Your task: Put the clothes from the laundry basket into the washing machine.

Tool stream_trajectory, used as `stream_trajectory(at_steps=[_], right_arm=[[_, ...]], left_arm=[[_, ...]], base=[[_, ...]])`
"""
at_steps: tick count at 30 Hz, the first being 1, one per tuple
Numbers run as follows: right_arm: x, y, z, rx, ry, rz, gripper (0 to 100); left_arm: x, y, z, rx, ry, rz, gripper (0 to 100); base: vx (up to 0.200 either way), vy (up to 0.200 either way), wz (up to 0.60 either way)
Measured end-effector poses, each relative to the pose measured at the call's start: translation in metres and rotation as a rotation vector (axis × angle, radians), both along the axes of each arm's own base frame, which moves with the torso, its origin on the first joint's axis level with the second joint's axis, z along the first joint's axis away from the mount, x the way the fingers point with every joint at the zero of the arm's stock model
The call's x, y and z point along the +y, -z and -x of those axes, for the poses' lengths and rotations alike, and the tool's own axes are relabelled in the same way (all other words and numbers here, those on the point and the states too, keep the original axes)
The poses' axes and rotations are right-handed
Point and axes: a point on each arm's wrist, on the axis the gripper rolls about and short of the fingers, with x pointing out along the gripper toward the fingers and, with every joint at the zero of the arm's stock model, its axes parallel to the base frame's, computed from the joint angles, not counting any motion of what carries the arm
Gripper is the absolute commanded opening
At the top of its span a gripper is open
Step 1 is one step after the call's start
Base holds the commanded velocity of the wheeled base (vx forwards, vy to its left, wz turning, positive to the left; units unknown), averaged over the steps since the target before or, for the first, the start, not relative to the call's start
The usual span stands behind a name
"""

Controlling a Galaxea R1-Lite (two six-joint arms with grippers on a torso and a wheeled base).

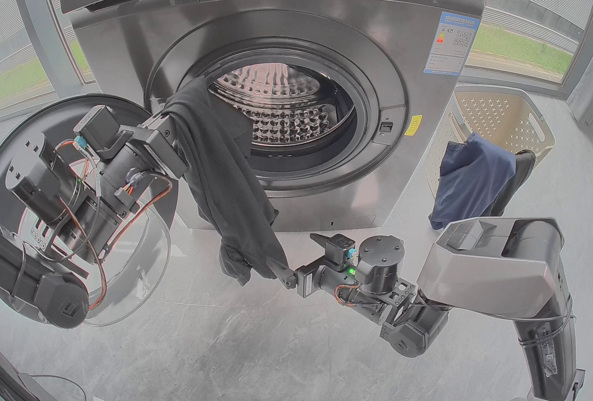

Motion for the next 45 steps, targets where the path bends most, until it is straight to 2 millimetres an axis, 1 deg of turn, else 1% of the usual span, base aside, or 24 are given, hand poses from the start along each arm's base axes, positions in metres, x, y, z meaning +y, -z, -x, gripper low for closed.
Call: stream_trajectory(at_steps=[3, 7, 11, 16, 23, 24, 30, 33, 39, 42, 45], right_arm=[[0.002, -0.003, 0.009, 0.008, -0.017, 0.006, 100], [0.011, -0.007, 0.021, 0.003, -0.055, 0.003, 100], [0.021, -0.01, 0.025, -0.01, -0.082, -0.009, 100], [0.033, -0.012, 0.019, -0.039, -0.098, -0.037, 100], [0.049, -0.006, 0.004, -0.064, -0.106, -0.056, 100], [0.051, -0.005, 0.0, -0.069, -0.105, -0.06, 0], [0.059, 0.004, -0.017, -0.103, -0.09, -0.068, 0], [0.061, 0.008, -0.02, -0.108, -0.088, -0.071, 0], [0.062, 0.011, -0.018, -0.106, -0.086, -0.071, 0], [0.058, 0.011, -0.016, -0.095, -0.079, -0.063, 0], [0.048, 0.004, -0.013, -0.085, -0.069, -0.053, 0]], left_arm=[[-0.001, 0.0, -0.001, 0.001, -0.004, 0.001, 0], [-0.002, 0.001, -0.002, 0.003, -0.012, 0.003, 0], [-0.003, 0.002, -0.003, 0.007, -0.015, 0.002, 0], [-0.003, 0.002, -0.005, 0.008, -0.021, 0.004, 0], [-0.003, 0.001, -0.006, 0.008, -0.033, 0.01, 0], [-0.003, 0.001, -0.006, 0.008, -0.033, 0.01, 0], [-0.003, 0.001, -0.006, 0.007, -0.033, 0.011, 0], [-0.003, 0.001, -0.006, 0.006, -0.033, 0.011, 0], [-0.003, 0.001, -0.006, 0.006, -0.033, 0.011, 0], [-0.003, 0.001, -0.006, 0.008, -0.034, 0.01, 0], [-0.002, 0.002, -0.006, 0.011, -0.037, 0.008, 0]], base=[[0.0, 0.0, 0.0], [0.0, 0.0, 0.0], [0.0, 0.0, 0.0], [0.0, 0.0, 0.0], [0.0, 0.0, 0.0], [0.0, 0.0, 0.0], [0.0, 0.0, 0.0], [0.0, 0.0, 0.0], [0.0, 0.0, 0.0], [0.0, 0.0, 0.0], [0.0, 0.0, 0.0]])
